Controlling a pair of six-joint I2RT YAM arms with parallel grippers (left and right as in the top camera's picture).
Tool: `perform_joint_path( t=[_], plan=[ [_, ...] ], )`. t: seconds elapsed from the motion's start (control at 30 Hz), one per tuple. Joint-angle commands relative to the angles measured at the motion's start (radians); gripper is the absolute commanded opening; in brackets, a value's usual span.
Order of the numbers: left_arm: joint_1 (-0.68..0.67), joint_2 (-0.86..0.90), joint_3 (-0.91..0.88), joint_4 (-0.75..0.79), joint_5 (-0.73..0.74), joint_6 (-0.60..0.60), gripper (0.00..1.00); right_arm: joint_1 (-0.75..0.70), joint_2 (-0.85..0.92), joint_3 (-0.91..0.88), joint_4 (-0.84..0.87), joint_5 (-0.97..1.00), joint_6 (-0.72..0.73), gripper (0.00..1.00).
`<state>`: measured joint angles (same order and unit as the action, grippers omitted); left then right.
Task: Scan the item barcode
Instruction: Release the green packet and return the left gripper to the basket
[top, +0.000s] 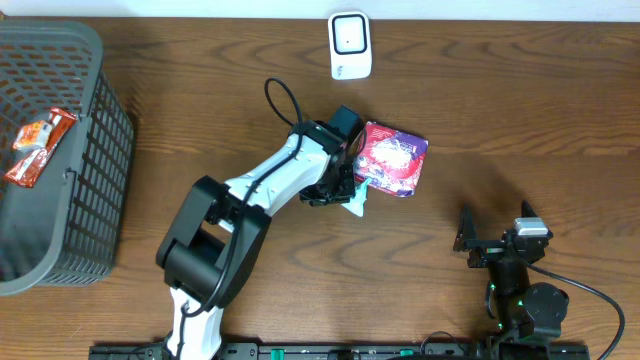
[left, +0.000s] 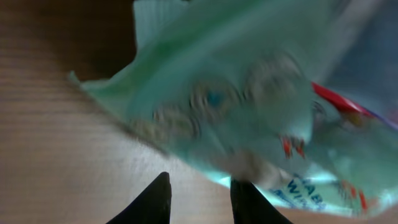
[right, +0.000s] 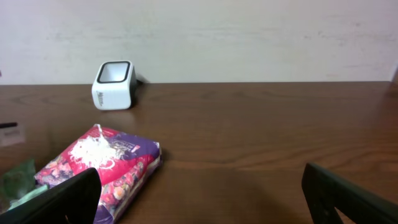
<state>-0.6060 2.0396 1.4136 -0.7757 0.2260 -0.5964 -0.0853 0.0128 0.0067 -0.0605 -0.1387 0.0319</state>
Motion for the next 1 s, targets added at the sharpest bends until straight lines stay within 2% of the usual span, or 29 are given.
perform_joint_path(
  t=[0.0, 0.17, 0.27, 0.3, 0.4, 0.57, 0.73, 0.77, 0.87, 0.97],
  plan=[
    [0.001, 0.034, -0.007, 0.092, -0.044, 0.012, 0.29, 0.008, 0.0, -0.001, -0.003, 0.002, -0.018, 0.99],
    [0.001, 0.034, -0.007, 0.262, -0.051, 0.246, 0.29, 0.008, 0.0, -0.001, -0.003, 0.002, -0.018, 0.99],
    [0.001, 0.034, -0.007, 0.301, -0.165, 0.314, 0.3, 0.008, 0.0, -0.001, -0.003, 0.002, -0.018, 0.99],
    [0.002, 0.034, -0.007, 0.31, -0.232, 0.324, 0.3, 0.008, 0.0, -0.001, -0.004, 0.002, -0.018, 0.99],
    [0.01, 0.025, 0.003, 0.314, -0.307, 0.361, 0.33, 0.008, 0.0, -0.001, -0.003, 0.002, -0.019, 0.99],
    [0.029, -0.075, 0.054, 0.307, -0.306, 0.386, 0.4, 0.008, 0.0, -0.001, -0.003, 0.002, -0.018, 0.99],
    [0.071, -0.301, 0.077, 0.346, -0.307, 0.386, 0.49, 0.008, 0.0, -0.001, -0.003, 0.002, -0.018, 0.99],
    [0.09, -0.361, 0.077, 0.363, -0.309, 0.386, 0.51, 0.008, 0.0, -0.001, -0.003, 0.002, -0.019, 0.99],
    [0.159, -0.502, 0.077, 0.408, -0.366, 0.386, 0.67, 0.008, 0.0, -0.001, -0.003, 0.002, -0.018, 0.99],
    [0.267, -0.621, 0.077, 0.444, -0.46, 0.386, 0.74, 0.008, 0.0, -0.001, -0.003, 0.002, -0.018, 0.99]
  ],
)
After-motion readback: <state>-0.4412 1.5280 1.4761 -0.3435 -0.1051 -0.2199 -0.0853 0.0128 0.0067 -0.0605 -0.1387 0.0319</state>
